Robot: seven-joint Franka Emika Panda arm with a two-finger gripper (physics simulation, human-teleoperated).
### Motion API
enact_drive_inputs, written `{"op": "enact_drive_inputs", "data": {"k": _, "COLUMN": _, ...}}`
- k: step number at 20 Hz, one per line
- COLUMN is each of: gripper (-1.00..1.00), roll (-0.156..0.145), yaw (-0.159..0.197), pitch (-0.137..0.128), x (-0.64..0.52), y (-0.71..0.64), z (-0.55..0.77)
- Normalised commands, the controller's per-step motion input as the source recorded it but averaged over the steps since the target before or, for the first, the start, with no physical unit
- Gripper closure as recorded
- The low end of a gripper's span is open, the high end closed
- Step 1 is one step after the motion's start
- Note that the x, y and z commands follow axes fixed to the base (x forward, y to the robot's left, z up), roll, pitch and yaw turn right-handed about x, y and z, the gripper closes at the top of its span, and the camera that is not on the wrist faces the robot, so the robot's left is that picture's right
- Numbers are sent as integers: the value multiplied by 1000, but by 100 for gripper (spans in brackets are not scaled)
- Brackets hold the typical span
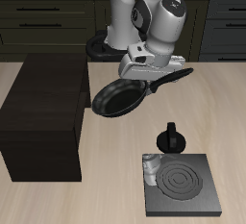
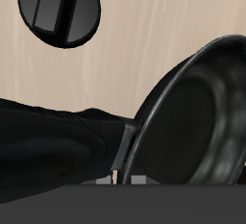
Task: Place the frypan on the bottom layer of the shelf
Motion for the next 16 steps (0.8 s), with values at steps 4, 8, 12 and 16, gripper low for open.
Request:
{"op": "enact_drive_inputs", "data": {"k": 4, "gripper": 100, "roll": -24, "yaw": -8, "pitch": -6, "x": 245, "y": -54, "z": 196}}
{"op": "enact_drive_inputs", "data": {"k": 8, "gripper": 100, "roll": -18, "yaw": -7, "pitch": 28, "x": 267, "y": -75, "z": 38}}
{"op": "enact_drive_inputs", "data": {"k": 12, "gripper": 100, "roll": 9, "yaw": 7, "pitch": 10, "x": 192, "y": 12, "z": 4}}
{"op": "enact_drive_inputs", "data": {"k": 16, "gripper": 100, "roll": 10, "yaw": 12, "pitch": 21, "x": 190, "y": 73, "z": -25}}
